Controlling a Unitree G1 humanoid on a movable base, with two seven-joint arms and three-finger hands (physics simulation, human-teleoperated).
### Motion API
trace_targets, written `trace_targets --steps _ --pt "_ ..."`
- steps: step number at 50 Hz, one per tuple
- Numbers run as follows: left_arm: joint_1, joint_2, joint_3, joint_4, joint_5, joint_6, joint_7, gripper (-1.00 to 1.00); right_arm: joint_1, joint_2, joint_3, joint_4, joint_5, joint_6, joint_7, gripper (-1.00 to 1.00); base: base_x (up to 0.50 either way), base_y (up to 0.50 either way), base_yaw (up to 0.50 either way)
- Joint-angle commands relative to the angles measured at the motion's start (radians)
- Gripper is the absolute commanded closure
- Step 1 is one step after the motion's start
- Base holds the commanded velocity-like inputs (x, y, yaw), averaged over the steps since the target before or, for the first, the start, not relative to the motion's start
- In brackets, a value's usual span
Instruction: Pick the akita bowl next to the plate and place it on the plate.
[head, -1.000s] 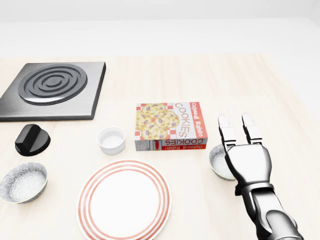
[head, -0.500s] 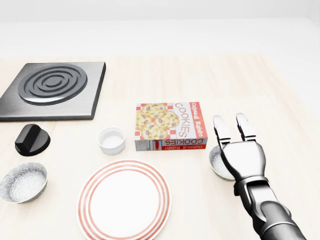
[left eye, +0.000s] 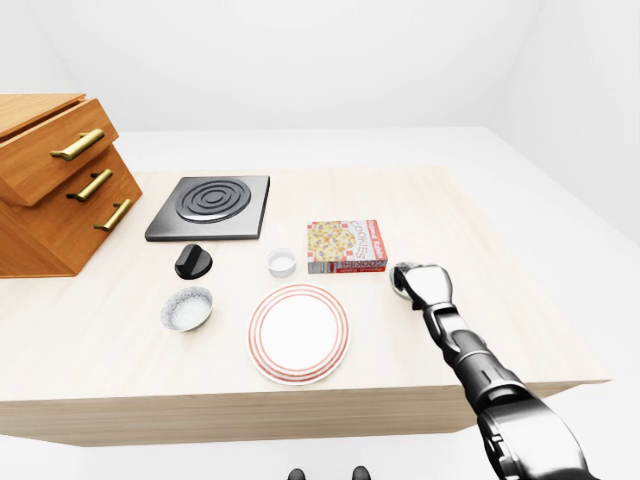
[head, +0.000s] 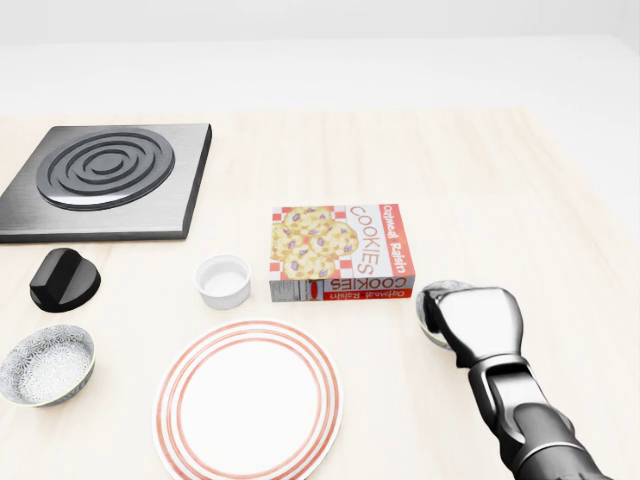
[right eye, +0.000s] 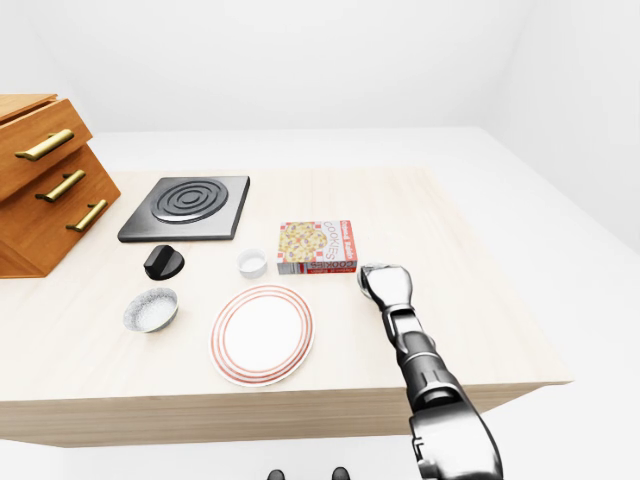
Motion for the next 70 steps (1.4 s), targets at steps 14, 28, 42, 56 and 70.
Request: trace_targets --steps 14,28,42,56,70 --pt "-0.006 -0.006 -0.008 -0.018 0.003 -0.005 -0.001 -1.0 0.101 0.053 0.008 -0.133 0.09 0.0 0.0 1.0 0.0 0.0 0.0" --pt "-0.009 -0.002 -0.018 -0.009 0.007 -0.009 0.002 -1.0 0.295 0.008 -0.145 -1.033 0.05 0.0 0.214 1.0 0.0 0.0 0.0" --pt "-0.014 -0.008 -0.029 -0.019 0.013 -0.007 -0.001 -1.0 0.075 -0.062 -0.257 -1.498 0.222 0.0 0.689 1.0 0.0 0.0 0.0" --pt "-0.014 -0.008 -0.03 -0.019 0.015 -0.004 -0.002 -1.0 -0.029 0.005 -0.193 -1.797 0.428 0.022 1.186 1.0 0.0 0.0 0.0" --pt "-0.02 -0.005 -0.044 0.004 0.022 -0.024 -0.003 -1.0 -0.122 0.205 -0.001 -1.924 0.369 0.117 1.222 1.0 0.0 0.0 0.0"
